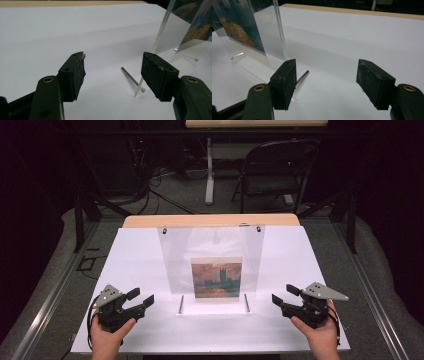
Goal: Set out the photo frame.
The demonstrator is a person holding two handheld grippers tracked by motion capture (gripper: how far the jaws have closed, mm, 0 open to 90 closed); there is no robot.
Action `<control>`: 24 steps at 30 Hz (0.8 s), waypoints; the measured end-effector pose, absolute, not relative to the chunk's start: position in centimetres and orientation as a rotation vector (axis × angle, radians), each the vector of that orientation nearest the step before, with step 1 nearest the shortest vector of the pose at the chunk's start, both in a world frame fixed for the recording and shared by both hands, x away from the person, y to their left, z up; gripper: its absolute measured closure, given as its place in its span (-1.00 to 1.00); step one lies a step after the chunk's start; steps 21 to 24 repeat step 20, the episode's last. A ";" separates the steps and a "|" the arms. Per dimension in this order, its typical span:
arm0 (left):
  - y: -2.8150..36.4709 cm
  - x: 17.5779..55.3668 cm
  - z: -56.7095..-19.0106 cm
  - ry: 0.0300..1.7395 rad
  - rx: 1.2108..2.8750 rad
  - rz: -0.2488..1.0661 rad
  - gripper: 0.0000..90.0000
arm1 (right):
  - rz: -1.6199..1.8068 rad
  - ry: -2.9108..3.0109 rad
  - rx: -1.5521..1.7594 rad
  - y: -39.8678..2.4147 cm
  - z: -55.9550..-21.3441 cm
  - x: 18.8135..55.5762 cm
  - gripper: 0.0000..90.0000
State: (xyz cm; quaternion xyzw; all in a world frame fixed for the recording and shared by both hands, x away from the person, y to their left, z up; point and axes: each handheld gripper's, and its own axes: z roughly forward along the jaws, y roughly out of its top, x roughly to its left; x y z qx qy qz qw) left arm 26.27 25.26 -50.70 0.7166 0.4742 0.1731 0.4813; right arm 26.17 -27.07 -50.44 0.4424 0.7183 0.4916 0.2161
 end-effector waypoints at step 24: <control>25.0 26.9 -53.4 1.153 1.808 0.436 -0.21 | 1.295 2.099 1.224 -26.4 -53.8 26.7 -0.24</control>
